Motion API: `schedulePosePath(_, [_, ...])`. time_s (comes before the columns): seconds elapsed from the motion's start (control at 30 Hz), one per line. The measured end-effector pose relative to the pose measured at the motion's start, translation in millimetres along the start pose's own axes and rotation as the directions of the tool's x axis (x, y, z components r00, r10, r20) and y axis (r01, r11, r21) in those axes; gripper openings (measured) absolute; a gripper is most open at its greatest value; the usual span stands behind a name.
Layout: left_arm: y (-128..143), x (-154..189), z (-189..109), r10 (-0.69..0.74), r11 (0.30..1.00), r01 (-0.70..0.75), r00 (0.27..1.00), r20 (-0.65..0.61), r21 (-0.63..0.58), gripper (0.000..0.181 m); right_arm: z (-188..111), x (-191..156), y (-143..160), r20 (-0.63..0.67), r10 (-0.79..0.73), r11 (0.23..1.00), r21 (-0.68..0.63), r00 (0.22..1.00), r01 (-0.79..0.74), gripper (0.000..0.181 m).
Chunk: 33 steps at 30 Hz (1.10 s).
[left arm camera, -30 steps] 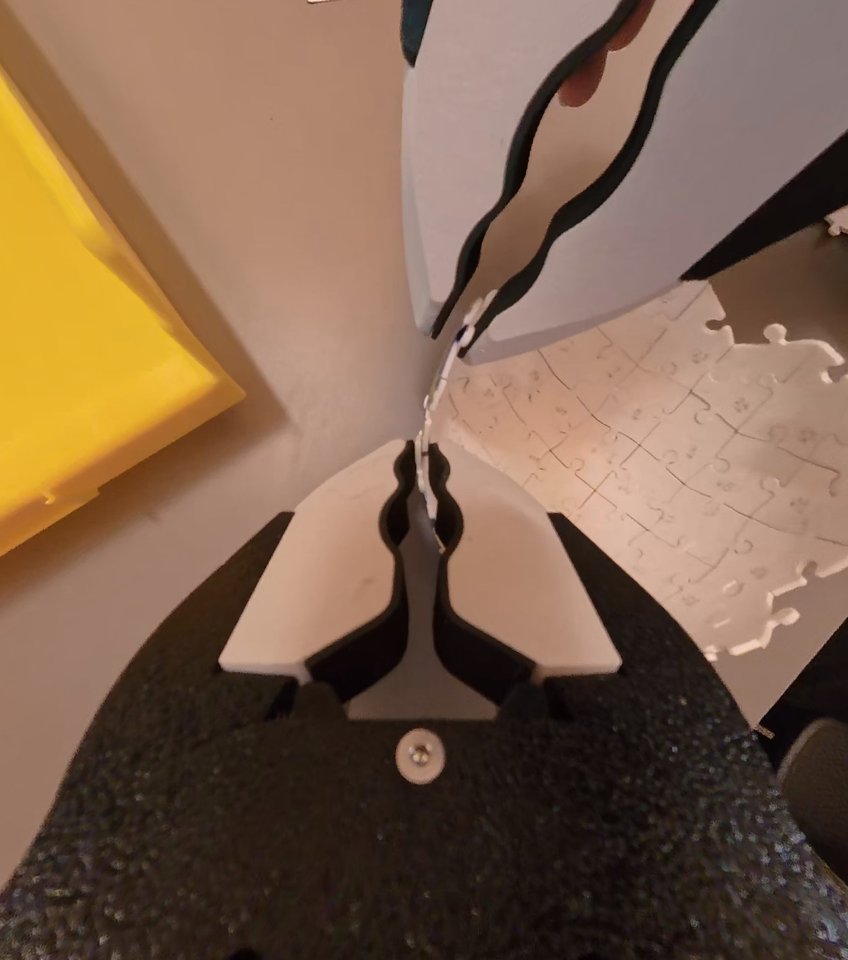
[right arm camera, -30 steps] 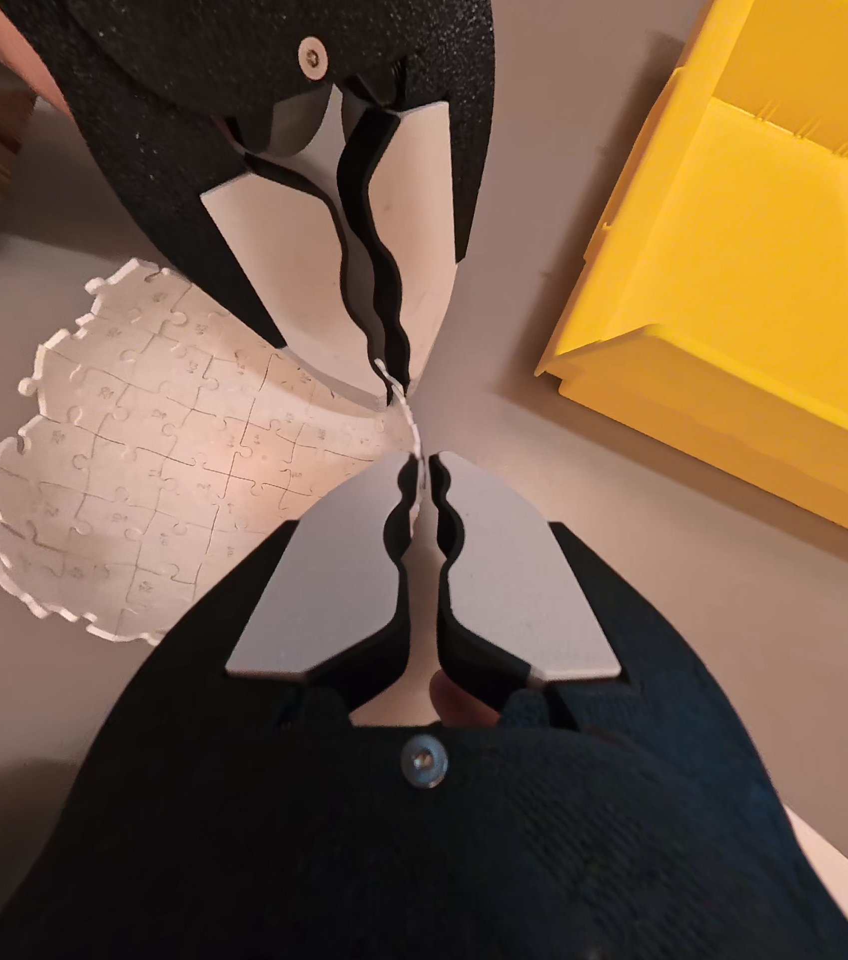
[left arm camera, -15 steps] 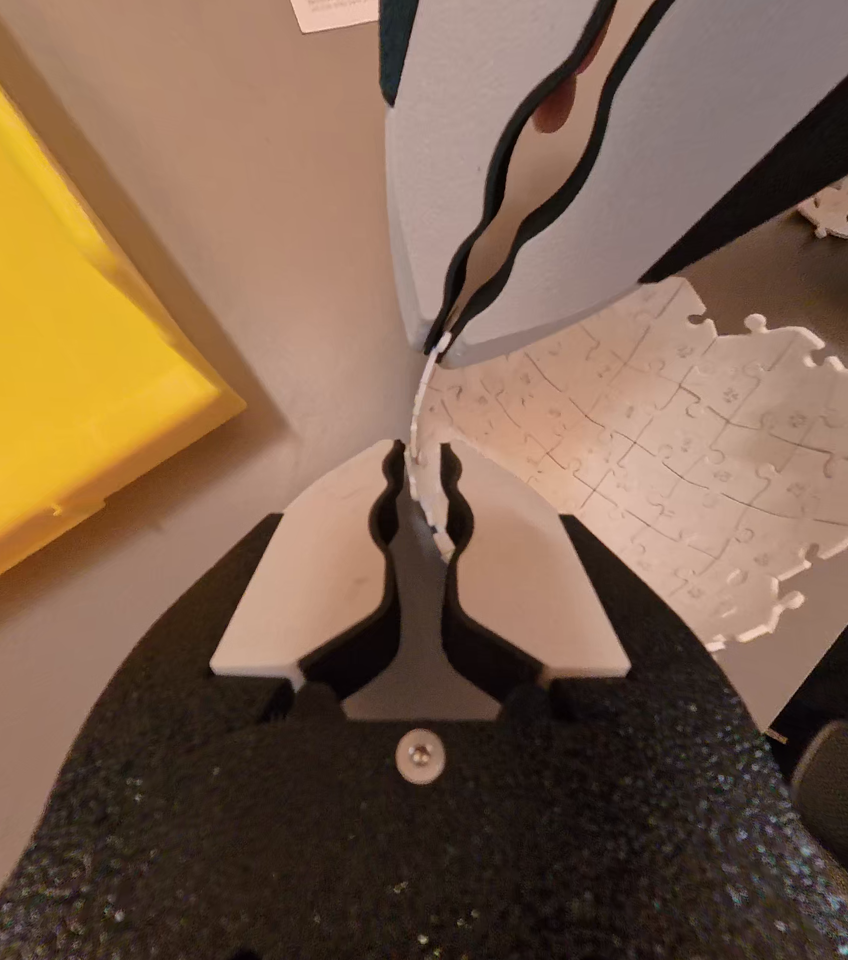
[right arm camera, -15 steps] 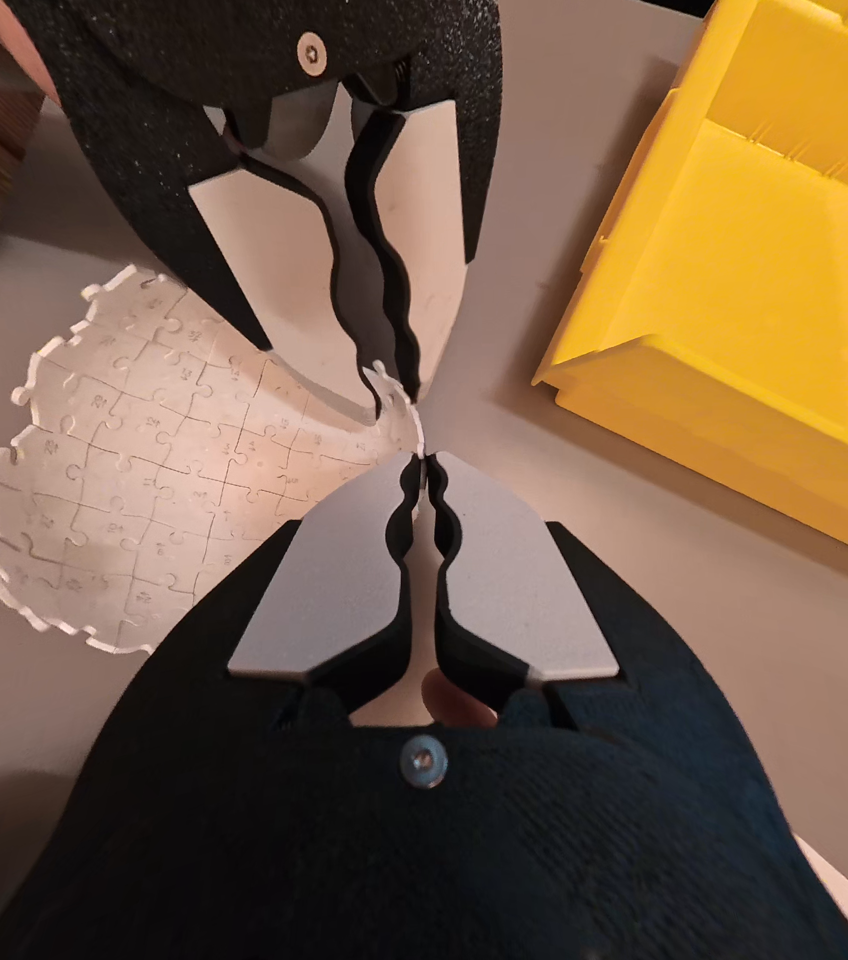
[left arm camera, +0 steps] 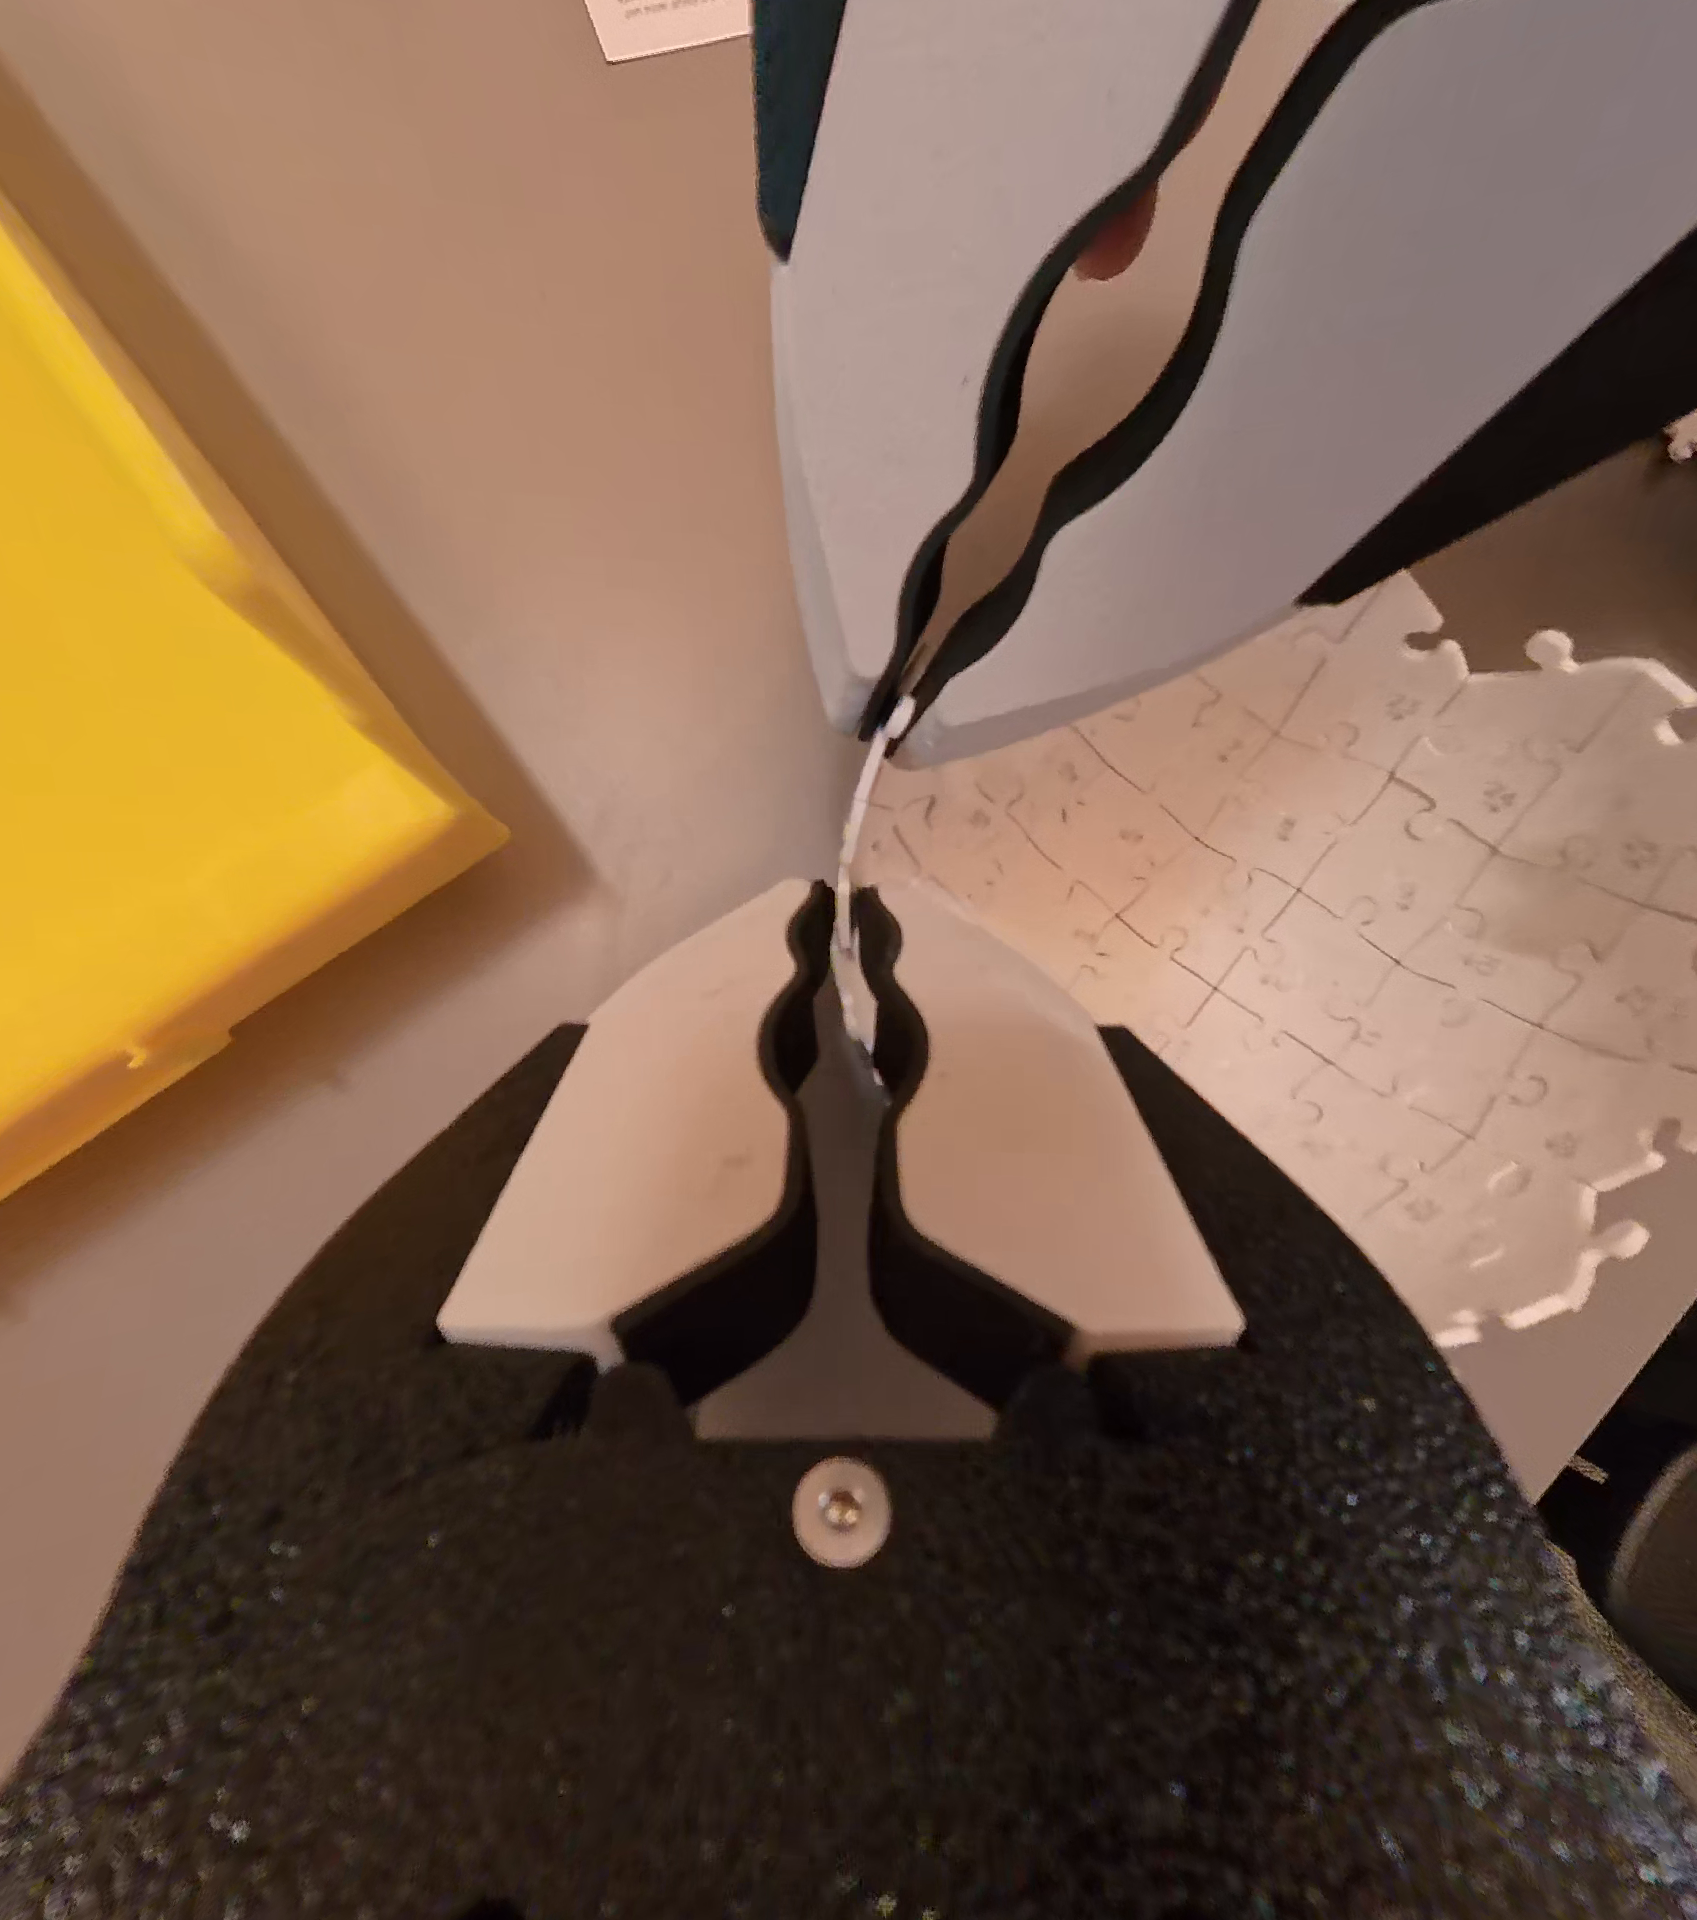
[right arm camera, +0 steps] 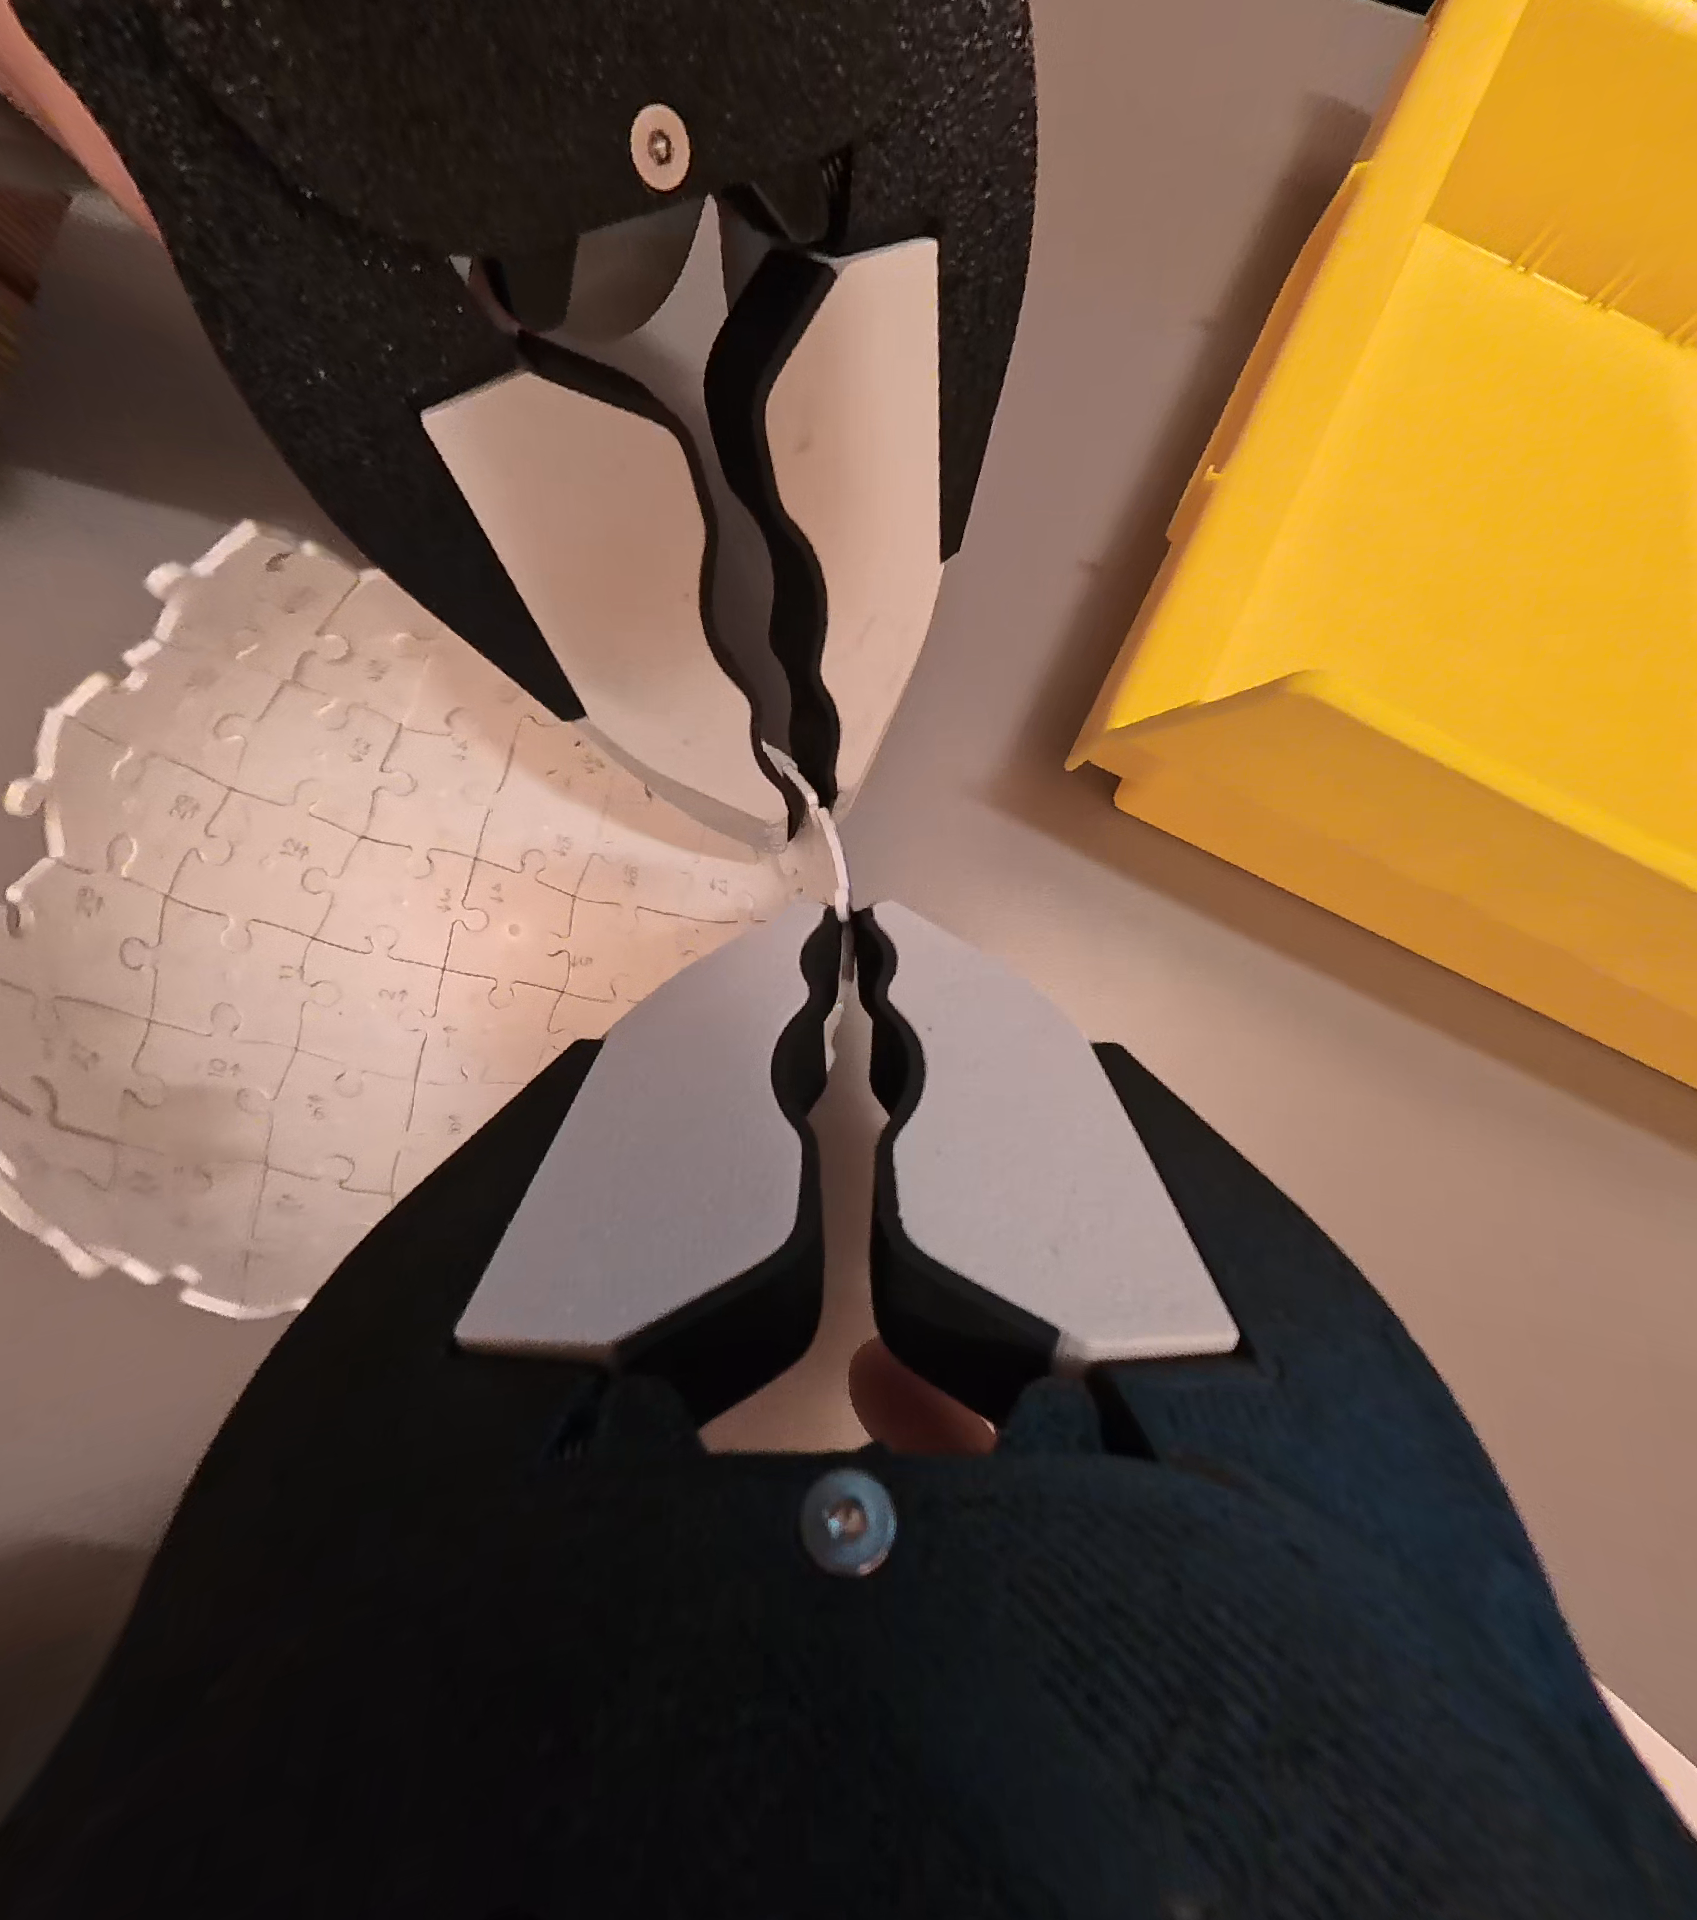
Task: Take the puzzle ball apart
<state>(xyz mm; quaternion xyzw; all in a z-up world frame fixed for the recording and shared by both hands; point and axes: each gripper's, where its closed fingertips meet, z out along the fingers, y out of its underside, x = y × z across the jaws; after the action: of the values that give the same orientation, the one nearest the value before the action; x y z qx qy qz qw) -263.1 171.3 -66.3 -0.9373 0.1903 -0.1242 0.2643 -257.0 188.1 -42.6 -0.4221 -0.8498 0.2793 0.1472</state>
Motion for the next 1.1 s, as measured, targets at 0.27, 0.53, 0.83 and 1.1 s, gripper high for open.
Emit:
schedulePosePath(0.27, [-0.3,-0.3,0.0,-0.005,1.0,0.005,1.0,0.006,0.0,0.003,-7.0,5.5,1.8,0.017,0.102,0.994,0.026,0.995,-0.102,0.019])
schedulePosePath(0.53, [1.8,-1.3,0.2,-0.019,1.0,0.019,1.0,-0.002,-0.009,0.003,-9.6,-8.0,14.8,0.192,0.244,0.968,0.001,0.95,-0.249,0.026])
schedulePosePath(0.83, [4.5,-3.6,1.7,-0.033,0.999,0.033,0.999,0.001,-0.034,0.004,3.9,-8.1,20.8,0.2,0.222,0.975,-0.031,0.954,-0.22,0.012])
schedulePosePath(1.1, [14.4,-7.6,2.8,-0.129,0.989,0.129,0.992,-0.007,-0.075,0.004,-39.8,1.5,10.5,0.043,0.185,0.979,0.074,0.982,-0.188,0.034])
